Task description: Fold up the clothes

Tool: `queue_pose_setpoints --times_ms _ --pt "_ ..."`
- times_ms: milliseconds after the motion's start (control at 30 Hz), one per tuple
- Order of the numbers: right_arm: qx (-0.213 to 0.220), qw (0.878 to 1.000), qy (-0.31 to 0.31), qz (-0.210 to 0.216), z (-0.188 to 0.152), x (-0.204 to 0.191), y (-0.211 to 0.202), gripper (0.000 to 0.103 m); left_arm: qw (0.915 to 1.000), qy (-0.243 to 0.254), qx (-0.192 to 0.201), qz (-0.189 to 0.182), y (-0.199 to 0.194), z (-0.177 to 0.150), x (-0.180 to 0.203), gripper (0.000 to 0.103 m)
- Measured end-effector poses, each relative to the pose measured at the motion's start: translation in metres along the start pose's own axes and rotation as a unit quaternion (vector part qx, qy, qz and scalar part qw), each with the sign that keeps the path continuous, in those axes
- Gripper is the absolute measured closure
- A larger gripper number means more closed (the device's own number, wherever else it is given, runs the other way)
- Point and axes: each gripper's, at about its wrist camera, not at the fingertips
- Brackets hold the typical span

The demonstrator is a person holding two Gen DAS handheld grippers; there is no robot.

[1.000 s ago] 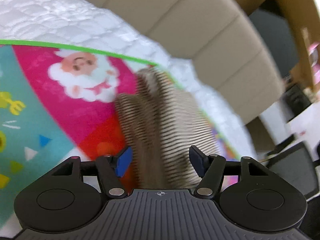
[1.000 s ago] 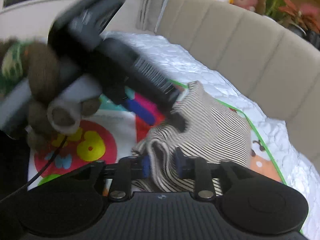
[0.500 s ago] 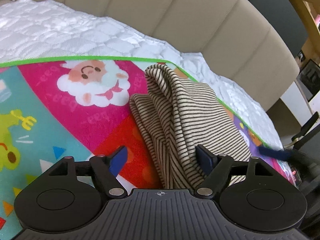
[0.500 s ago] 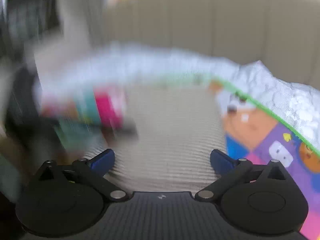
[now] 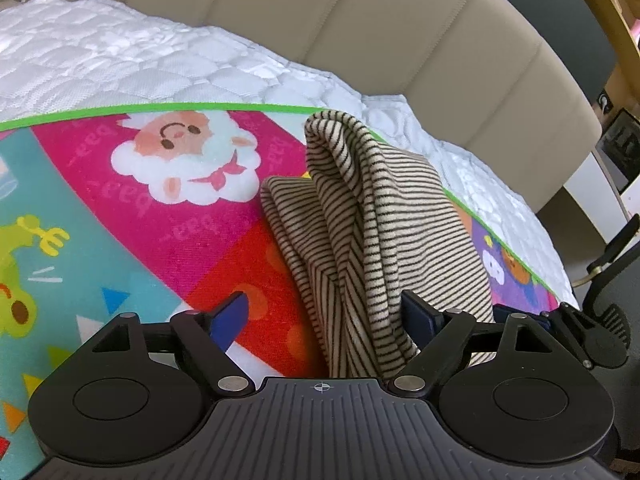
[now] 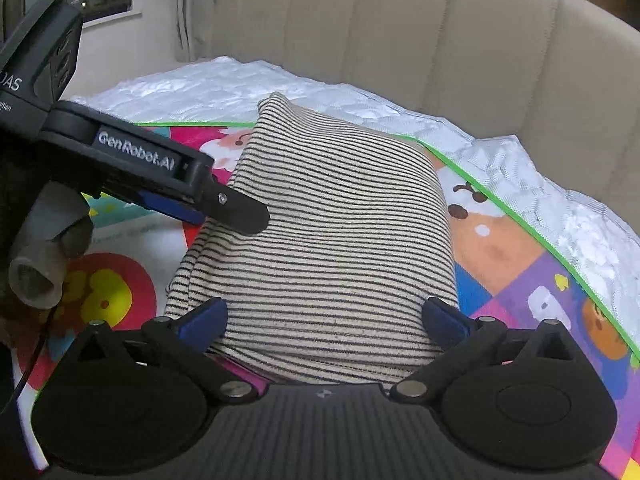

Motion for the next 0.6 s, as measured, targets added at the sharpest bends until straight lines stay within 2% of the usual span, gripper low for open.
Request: queue_pose_setpoints --times_ms 33,67,133,233,300,400,433,500,600 --pt "0.003 1.000 0.000 0.000 -0.001 -0.001 -0.001 0.000 0.9999 -0.010 0.004 -0.007 -0.002 0.001 -0.002 0.022" --pt "0.006 1.000 0.000 0.000 -0.002 -0.001 -0.002 0.000 0.9996 -0.019 0.018 -0.013 -0.006 0.004 -0.003 0.031" --pt "0.013 1.000 0.001 -0.001 -0.004 -0.002 -0.005 0.000 0.9976 -0.037 0.052 -0.026 -0.017 0.012 -0.002 0.041" --pt "0.022 1.000 0.001 -0.002 -0.006 -0.004 -0.008 0.000 0.9930 -0.055 0.091 -0.053 -0.022 0.032 0.004 0.066" --pt "0.029 1.000 0.002 -0.002 -0.008 -0.006 -0.011 0.000 0.9923 -0.053 0.097 -0.055 -0.016 0.045 0.009 0.068" --pt "0.038 0.999 0.013 0.009 -0.007 0.001 -0.010 0.000 0.9966 -0.036 0.074 -0.006 0.010 0.056 0.009 0.080" --pt "0.040 0.999 0.017 0.014 -0.006 0.003 -0.010 0.000 0.9974 -0.030 0.065 0.008 0.020 0.056 0.006 0.088" --pt "0.044 0.999 0.021 0.019 -0.005 0.005 -0.011 0.000 0.9981 -0.019 0.054 0.024 0.035 0.052 0.001 0.089" --pt "0.046 0.999 0.020 0.013 -0.002 0.000 -0.011 0.000 0.9980 -0.003 0.058 0.024 0.041 0.045 -0.002 0.089"
Point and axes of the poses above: each gripper's, at about its wrist camera, not at the fingertips, and y roughly the way its jaws point, x to its right, z to its top, and after that the axes turned 8 degrees about y, right-handed
